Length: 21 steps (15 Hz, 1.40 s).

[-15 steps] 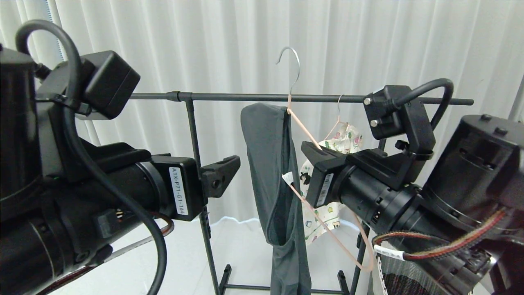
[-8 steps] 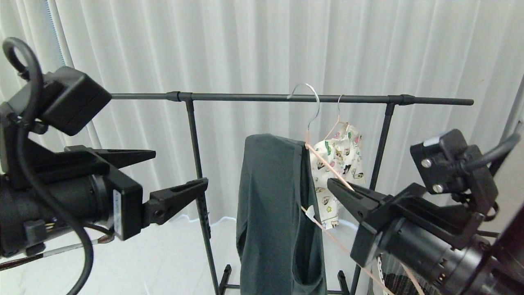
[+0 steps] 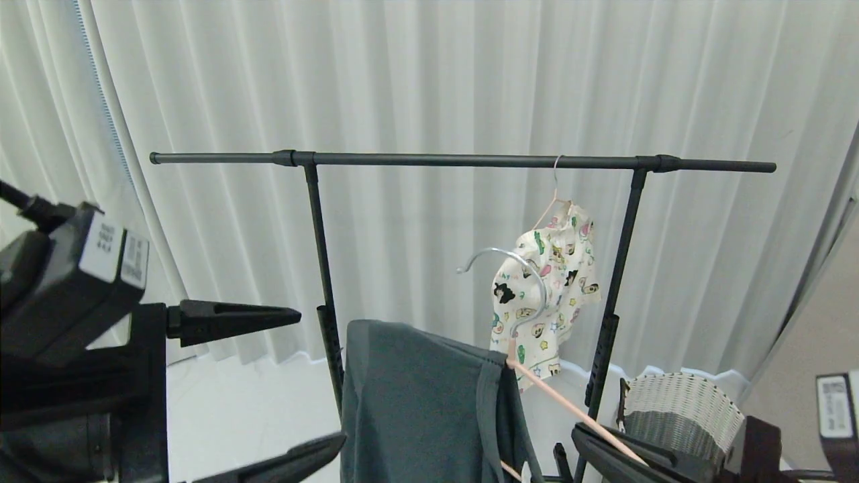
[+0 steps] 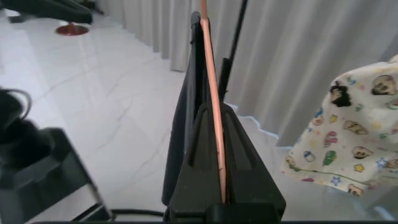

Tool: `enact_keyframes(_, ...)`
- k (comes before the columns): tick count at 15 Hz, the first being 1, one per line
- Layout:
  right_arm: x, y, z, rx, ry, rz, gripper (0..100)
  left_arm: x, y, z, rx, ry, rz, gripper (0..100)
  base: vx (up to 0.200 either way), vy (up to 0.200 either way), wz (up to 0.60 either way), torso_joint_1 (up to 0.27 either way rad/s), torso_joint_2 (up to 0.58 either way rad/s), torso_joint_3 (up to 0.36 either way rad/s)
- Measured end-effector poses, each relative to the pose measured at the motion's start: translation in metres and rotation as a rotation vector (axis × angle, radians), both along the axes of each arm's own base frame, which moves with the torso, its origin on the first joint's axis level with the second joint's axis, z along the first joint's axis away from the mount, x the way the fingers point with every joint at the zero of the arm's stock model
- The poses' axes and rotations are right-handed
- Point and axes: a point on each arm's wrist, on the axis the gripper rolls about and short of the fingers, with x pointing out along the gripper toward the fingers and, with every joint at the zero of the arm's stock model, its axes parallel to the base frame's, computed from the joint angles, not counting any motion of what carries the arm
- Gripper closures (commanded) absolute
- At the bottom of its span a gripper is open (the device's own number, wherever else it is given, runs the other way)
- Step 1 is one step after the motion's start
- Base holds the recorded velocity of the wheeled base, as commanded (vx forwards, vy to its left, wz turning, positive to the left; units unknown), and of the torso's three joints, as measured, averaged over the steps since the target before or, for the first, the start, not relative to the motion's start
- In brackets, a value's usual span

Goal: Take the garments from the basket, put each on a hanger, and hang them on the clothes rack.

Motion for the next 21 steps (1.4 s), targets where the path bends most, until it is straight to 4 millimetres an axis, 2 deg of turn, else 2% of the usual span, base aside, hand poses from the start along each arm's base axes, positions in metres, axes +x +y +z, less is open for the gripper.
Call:
enact_keyframes(4, -0.023, -0.006, -0.005, -0.019, -0.013, 0.125, 100, -0.013, -0.002, -0.014, 0.032, 0.002, -0.11, 0, 0.0, 0.0, 0.0, 0.0, 0.0, 0.0)
enact_keyframes(10, -0.046, 0.002, -0.01, -0.045, -0.006, 0.257, 100, -0.034, -0.016, -0.034, 0.086, 0.043, -0.308, 0, 0.0, 0.0, 0.0, 0.0, 0.0, 0.0)
enact_keyframes(14, -0.056, 0.01, -0.016, -0.079, -0.003, 0.322, 100, -0.033, -0.022, -0.043, 0.129, 0.053, -0.34, 0, 0.0, 0.0, 0.0, 0.0, 0.0, 0.0)
enact_keyframes(21, -0.06, 0.019, -0.017, -0.093, -0.007, 0.342, 100, -0.032, -0.025, -0.056, 0.189, 0.049, -0.397, 0, 0.0, 0.0, 0.0, 0.0, 0.0, 0.0)
